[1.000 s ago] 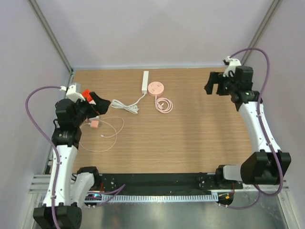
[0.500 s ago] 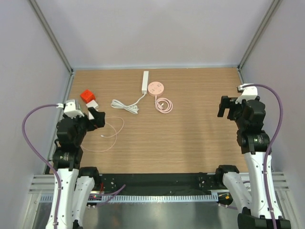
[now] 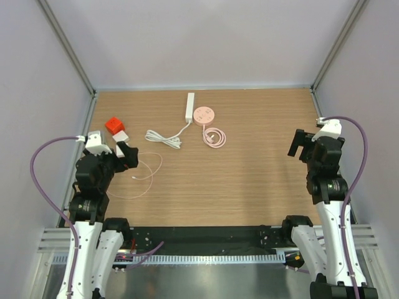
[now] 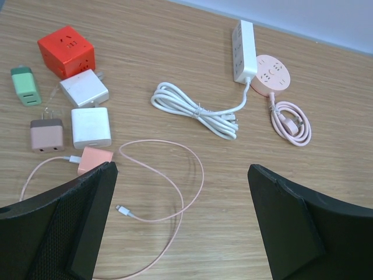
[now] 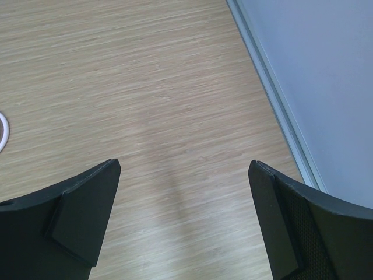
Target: Pull the plug off the socket
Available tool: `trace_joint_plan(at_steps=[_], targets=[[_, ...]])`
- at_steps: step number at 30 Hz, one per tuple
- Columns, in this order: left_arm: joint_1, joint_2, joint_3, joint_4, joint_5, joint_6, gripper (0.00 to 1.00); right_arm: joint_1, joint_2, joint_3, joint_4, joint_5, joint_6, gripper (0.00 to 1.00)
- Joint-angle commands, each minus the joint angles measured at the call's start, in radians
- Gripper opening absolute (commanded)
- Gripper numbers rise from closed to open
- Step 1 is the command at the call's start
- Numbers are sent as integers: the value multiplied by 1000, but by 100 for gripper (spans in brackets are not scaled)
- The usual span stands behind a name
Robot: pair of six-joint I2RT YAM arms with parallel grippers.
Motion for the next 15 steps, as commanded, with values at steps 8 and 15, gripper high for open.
trace_joint_plan(at_steps=[8, 15], targets=[[-11, -5, 3, 21, -11, 12, 100, 2, -20, -21, 61, 61, 21, 100], [-15, -10, 2, 24, -10, 10, 100, 2, -29, -32, 72, 43, -10, 100]])
